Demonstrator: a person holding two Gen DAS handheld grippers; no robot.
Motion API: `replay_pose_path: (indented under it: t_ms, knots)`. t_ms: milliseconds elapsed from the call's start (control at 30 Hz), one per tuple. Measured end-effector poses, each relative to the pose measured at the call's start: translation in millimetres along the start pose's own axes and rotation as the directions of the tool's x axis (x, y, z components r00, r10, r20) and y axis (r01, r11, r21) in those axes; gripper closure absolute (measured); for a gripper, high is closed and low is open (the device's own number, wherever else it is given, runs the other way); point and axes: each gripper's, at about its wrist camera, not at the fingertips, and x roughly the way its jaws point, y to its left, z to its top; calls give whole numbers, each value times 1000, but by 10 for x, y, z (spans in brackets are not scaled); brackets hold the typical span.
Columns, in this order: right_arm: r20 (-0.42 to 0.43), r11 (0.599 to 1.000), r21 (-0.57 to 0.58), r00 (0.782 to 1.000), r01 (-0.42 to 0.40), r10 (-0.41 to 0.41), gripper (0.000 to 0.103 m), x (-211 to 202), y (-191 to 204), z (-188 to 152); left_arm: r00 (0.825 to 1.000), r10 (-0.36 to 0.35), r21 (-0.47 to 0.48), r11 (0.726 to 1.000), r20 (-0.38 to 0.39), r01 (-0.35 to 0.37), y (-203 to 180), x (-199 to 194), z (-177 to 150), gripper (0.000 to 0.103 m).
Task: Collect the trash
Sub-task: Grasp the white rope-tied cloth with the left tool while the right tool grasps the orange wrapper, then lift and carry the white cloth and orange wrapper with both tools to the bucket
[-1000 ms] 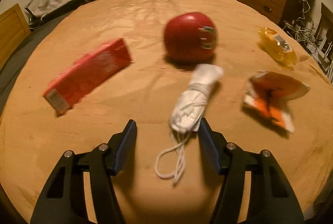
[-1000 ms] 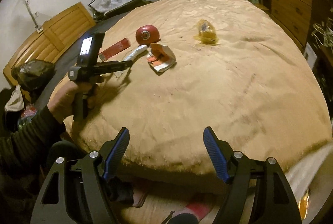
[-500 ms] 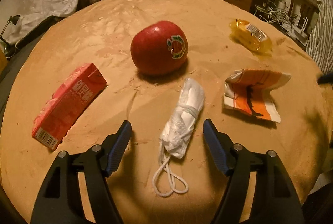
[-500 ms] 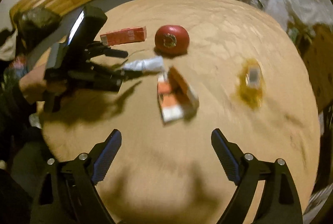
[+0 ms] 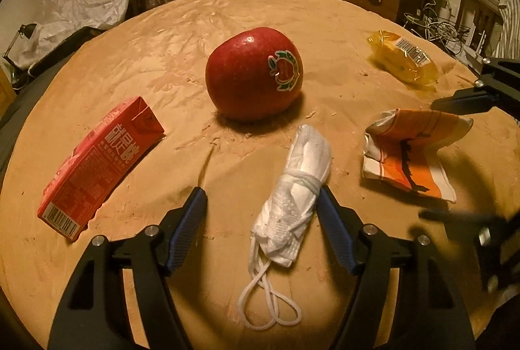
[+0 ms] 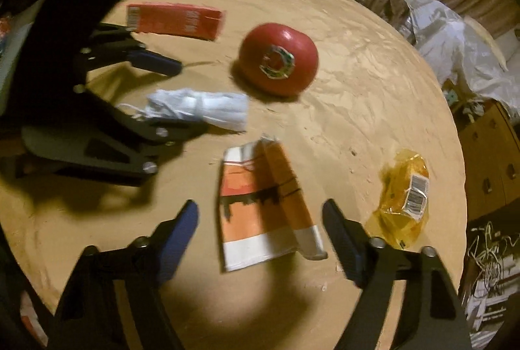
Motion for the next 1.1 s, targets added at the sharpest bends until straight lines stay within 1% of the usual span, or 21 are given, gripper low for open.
replay_pose_path:
  t_ms: [33, 67, 133, 167, 300, 400, 467, 600, 633, 700, 767, 800, 833, 967, 1100]
  knots:
    - [-5, 1000, 9, 1000, 1, -1, 40, 32, -23, -10, 1000, 5, 1, 1000, 3, -5, -7, -1, -2, 37]
    - [-9, 1000, 18, 1000, 1, 0, 41, 57, -43, -32, 1000, 7, -3, 1000, 6, -7, -9, -4, -2, 38]
    - [-7, 1000, 25, 1000, -3, 4, 49, 100, -43, -67, 1000, 7, -13, 1000, 9, -6, 4, -5, 0, 39]
    - [-6, 1000, 28, 1000, -5, 6, 51, 120, -30, -84, 1000, 9, -14, 1000, 11, -9, 4, -5, -1, 39]
    - [3, 999, 43, 1000, 5, -5, 52, 140, -10, -90, 1000, 13, -14, 1000, 14, -13, -5, -4, -4, 40]
    - [2, 999, 45, 1000, 15, -15, 45, 159, -27, -63, 1000, 15, -12, 1000, 11, -15, -3, -2, -4, 40]
    - [0, 999, 39, 1000, 25, -25, 45, 162, -35, -49, 1000, 18, -11, 1000, 9, -18, -1, 1, -3, 40]
    - [3, 997, 65, 1000, 31, -31, 58, 137, -71, -38, 1000, 22, -15, 1000, 8, -22, -1, 8, 8, 40]
    - [10, 996, 81, 999, 31, -32, 58, 123, -85, -41, 1000, 23, -16, 1000, 8, -23, 7, 8, 13, 41]
    - [24, 994, 105, 999, 24, -27, 59, 88, -106, -58, 999, 31, -25, 999, 13, -31, 16, -5, 14, 47]
    - [50, 991, 132, 998, 24, -30, 60, 23, -126, -83, 999, 39, -39, 998, 25, -38, 43, -39, 9, 68]
    - [62, 989, 149, 998, 22, -32, 60, -21, -140, -95, 999, 39, -54, 998, 31, -37, 69, -60, 6, 70]
    - [80, 984, 175, 996, 18, -32, 60, -83, -165, -117, 999, 34, -66, 997, 34, -31, 88, -75, 5, 75]
    - [135, 967, 253, 990, 0, -36, 60, -351, -184, -239, 998, 35, -100, 995, 49, -30, 114, -170, -34, 77]
    - [190, 949, 315, 980, -4, -59, 60, -669, -124, -428, 996, 36, -130, 991, 87, -25, 81, -433, -83, 78]
